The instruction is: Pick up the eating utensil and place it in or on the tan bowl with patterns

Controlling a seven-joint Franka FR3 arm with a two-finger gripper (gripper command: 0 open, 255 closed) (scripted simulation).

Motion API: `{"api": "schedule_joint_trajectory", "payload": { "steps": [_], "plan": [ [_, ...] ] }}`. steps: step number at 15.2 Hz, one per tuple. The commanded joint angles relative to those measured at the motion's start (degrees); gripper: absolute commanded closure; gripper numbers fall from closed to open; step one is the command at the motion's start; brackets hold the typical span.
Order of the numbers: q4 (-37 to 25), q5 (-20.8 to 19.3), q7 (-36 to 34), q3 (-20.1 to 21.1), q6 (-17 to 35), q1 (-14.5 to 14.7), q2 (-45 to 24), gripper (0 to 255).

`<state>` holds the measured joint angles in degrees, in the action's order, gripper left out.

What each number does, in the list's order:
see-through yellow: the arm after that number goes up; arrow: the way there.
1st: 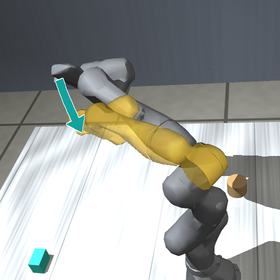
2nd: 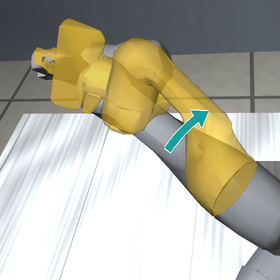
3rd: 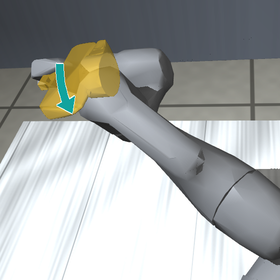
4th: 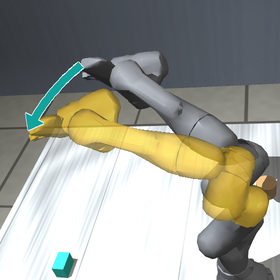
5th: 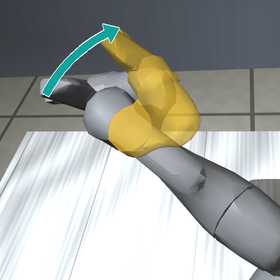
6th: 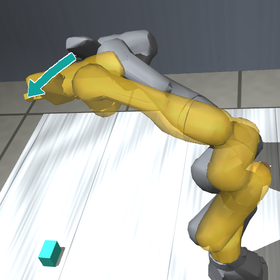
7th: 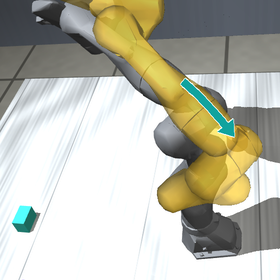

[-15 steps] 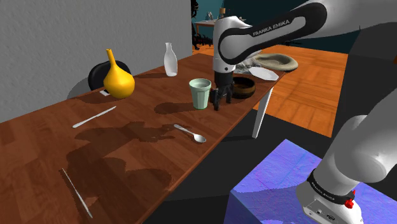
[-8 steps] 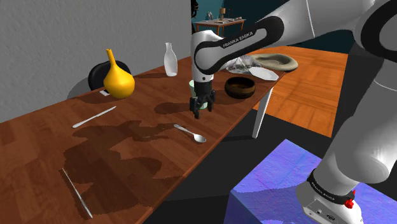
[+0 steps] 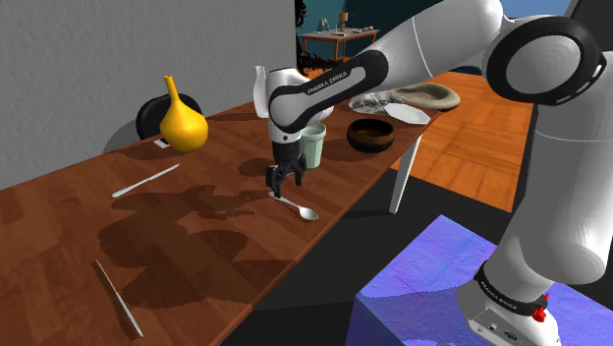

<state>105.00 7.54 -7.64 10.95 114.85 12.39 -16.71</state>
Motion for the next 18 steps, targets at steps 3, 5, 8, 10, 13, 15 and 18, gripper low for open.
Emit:
{"api": "schedule_joint_trajectory", "payload": {
  "steps": [3, 5, 8, 10, 13, 15, 18],
  "plan": [
    [1.2, 0.0, 0.0, 0.1, 2.7, 0.3, -1.5, 0],
    [2.1, 0.0, 0.0, 0.2, 4.1, 0.5, -2.0, 0],
    [2.3, 0.0, 0.0, 0.2, 4.5, 0.5, -2.2, 0],
    [2.3, 0.0, 0.0, 0.2, 4.5, 0.5, -2.2, 0],
    [2.3, 0.0, 0.0, 0.2, 4.5, 0.5, -2.2, 0],
    [2.3, 0.0, 0.0, 0.2, 4.5, 0.5, -2.2, 255],
    [2.3, 0.0, 0.0, 0.2, 4.5, 0.5, -2.2, 255]
  ]
}}
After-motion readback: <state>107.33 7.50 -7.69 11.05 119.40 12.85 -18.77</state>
